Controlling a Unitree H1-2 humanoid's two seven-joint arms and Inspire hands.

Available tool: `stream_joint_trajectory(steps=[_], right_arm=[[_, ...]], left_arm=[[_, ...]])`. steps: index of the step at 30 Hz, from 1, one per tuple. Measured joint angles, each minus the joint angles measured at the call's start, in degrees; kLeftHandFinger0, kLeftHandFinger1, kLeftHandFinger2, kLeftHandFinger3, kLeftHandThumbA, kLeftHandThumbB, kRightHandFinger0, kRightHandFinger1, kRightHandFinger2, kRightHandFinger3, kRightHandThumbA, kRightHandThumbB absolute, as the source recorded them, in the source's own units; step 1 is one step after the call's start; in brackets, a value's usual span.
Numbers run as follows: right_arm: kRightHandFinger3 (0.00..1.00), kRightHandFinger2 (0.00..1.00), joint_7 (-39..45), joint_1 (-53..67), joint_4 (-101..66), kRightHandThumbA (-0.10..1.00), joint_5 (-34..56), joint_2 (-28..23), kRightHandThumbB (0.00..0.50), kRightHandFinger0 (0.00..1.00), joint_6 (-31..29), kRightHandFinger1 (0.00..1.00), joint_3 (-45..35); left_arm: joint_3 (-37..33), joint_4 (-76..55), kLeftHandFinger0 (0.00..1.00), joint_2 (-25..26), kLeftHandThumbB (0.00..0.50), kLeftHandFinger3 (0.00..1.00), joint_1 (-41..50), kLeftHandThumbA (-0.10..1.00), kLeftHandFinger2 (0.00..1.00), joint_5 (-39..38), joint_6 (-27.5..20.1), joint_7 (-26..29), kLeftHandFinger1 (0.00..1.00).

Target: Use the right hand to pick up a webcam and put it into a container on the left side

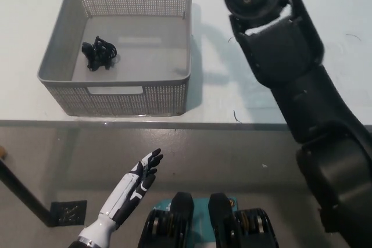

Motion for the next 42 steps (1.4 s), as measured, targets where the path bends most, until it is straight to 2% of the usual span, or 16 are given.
stream_joint_trajectory(steps=[6,12,13,15,17,18,23,28,30,34,36,38,40,42], right_arm=[[1.0,1.0,0.5,9.6,-13.2,1.0,1.0,-2.0,0.405,1.0,1.5,1.0,-1.9],[1.0,1.0,1.1,22.2,-25.9,1.0,1.9,-4.6,0.372,1.0,2.4,1.0,-3.7],[1.0,1.0,1.2,24.0,-27.7,1.0,2.2,-5.1,0.353,1.0,2.4,1.0,-4.0],[1.0,1.0,1.4,27.9,-31.8,1.0,2.7,-6.0,0.36,1.0,2.5,1.0,-4.4],[1.0,1.0,1.5,32.1,-36.6,1.0,3.4,-6.8,0.334,1.0,2.5,1.0,-4.7],[1.0,1.0,1.6,34.0,-38.6,1.0,3.8,-7.2,0.344,1.0,2.4,1.0,-4.8],[1.0,1.0,2.6,46.6,-48.8,1.0,7.4,-8.0,0.35,1.0,0.8,1.0,-4.9],[1.0,1.0,3.4,56.1,-47.1,1.0,9.8,-8.0,0.36,1.0,-2.4,1.0,-3.9],[1.0,1.0,3.6,58.4,-45.0,1.0,10.1,-7.6,0.321,1.0,-3.7,1.0,-3.2],[1.0,1.0,3.9,62.1,-38.1,1.0,11.2,-6.3,0.287,1.0,-6.8,1.0,-2.3],[1.0,1.0,3.9,63.8,-34.9,1.0,11.6,-5.3,0.199,1.0,-8.0,1.0,-2.0],[1.0,1.0,4.0,65.3,-31.6,1.0,12.4,-4.2,0.195,1.0,-9.5,1.0,-1.8],[1.0,1.0,4.4,67.2,-27.4,1.0,14.0,-2.4,0.162,1.0,-11.3,1.0,-1.6],[1.0,1.0,4.6,68.6,-24.5,1.0,14.9,-1.1,0.161,1.0,-12.4,1.0,-1.4]], left_arm=[[0.0,0.0,1.0,0.0,0.187,1.0,0.3,0.99,1.0,0.0,0.0,0.0,1.0],[0.0,0.0,1.0,0.0,0.193,1.0,0.5,1.0,1.0,0.0,0.0,0.0,1.0],[0.0,0.1,1.0,0.0,0.198,1.0,0.5,1.0,1.0,0.0,0.0,0.0,1.0],[0.0,0.1,1.0,0.0,0.212,1.0,0.5,1.0,1.0,0.0,0.0,0.0,1.0],[0.1,0.1,1.0,0.0,0.213,1.0,0.5,1.0,1.0,0.0,0.0,0.0,1.0],[0.1,0.1,1.0,0.0,0.222,1.0,0.5,1.0,1.0,0.0,0.0,0.0,1.0],[0.8,0.1,1.0,0.2,0.216,1.0,-0.2,1.0,1.0,0.0,-0.1,0.0,1.0],[1.9,0.1,1.0,0.7,0.222,1.0,-1.4,1.0,1.0,-0.1,-0.1,0.0,1.0],[2.2,0.0,1.0,0.7,0.214,1.0,-1.5,1.0,1.0,-0.2,-0.1,0.0,1.0],[2.6,0.0,1.0,0.7,0.216,1.0,-1.5,1.0,1.0,-0.2,-0.1,0.1,1.0],[2.8,0.0,1.0,0.7,0.219,1.0,-1.5,1.0,1.0,-0.2,0.0,0.1,1.0],[3.0,0.0,1.0,0.7,0.218,1.0,-1.5,1.0,1.0,-0.4,0.1,0.1,1.0],[3.4,-0.1,1.0,0.7,0.221,1.0,-1.5,1.0,1.0,-0.6,0.1,0.1,1.0],[3.7,-0.1,1.0,0.7,0.217,1.0,-1.5,1.0,1.0,-0.7,0.1,0.1,1.0]])
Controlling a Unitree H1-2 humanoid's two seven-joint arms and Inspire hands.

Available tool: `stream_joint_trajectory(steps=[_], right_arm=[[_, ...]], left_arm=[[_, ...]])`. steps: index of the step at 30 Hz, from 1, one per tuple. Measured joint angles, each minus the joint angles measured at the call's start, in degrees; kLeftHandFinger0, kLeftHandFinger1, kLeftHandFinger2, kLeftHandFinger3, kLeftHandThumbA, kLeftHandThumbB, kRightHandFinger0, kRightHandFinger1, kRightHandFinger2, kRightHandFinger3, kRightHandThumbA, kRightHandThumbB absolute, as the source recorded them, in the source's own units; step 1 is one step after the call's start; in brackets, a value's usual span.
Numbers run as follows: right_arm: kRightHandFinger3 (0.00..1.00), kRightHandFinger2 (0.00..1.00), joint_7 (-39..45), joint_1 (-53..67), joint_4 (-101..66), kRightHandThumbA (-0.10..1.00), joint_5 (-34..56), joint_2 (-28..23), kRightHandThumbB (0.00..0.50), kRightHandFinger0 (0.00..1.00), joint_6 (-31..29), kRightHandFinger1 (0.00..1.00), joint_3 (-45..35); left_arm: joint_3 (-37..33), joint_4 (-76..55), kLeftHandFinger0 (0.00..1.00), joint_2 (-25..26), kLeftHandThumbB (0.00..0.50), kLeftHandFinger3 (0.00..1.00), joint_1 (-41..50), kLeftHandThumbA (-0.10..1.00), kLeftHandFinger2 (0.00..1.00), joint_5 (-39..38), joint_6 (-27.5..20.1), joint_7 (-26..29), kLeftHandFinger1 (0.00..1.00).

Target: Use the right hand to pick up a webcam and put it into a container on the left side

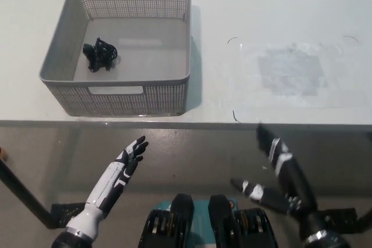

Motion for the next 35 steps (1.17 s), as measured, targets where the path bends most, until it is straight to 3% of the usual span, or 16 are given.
stream_joint_trajectory(steps=[9,12,24,28,35], right_arm=[[1.0,1.0,0.2,1.5,8.5,1.0,0.9,2.5,0.169,1.0,-5.4,1.0,0.1],[1.0,1.0,0.1,0.7,9.7,1.0,1.0,2.4,0.138,1.0,-6.4,1.0,-0.6],[1.0,1.0,-0.3,-1.0,10.2,1.0,1.2,2.5,0.173,1.0,-7.4,1.0,-2.3],[1.0,1.0,-0.5,-1.0,10.2,1.0,1.2,2.5,0.139,1.0,-7.5,1.0,-2.3],[1.0,1.0,-0.5,-0.9,11.4,1.0,1.0,2.8,0.19,1.0,-8.5,1.0,-1.9]], left_arm=[[0.8,0.0,1.0,-0.2,0.21,1.0,0.5,1.0,1.0,0.0,0.0,0.1,1.0],[1.0,0.0,1.0,-0.7,0.195,1.0,0.5,1.0,1.0,0.0,0.0,0.1,1.0],[0.7,1.7,1.0,-1.3,0.189,1.0,0.5,1.0,1.0,0.1,-0.6,0.1,1.0],[0.2,1.7,1.0,-1.4,0.198,1.0,0.9,1.0,1.0,0.2,-0.6,0.1,1.0],[-0.7,1.6,1.0,-1.9,0.17,1.0,2.6,1.0,1.0,0.2,-0.5,0.1,1.0]])
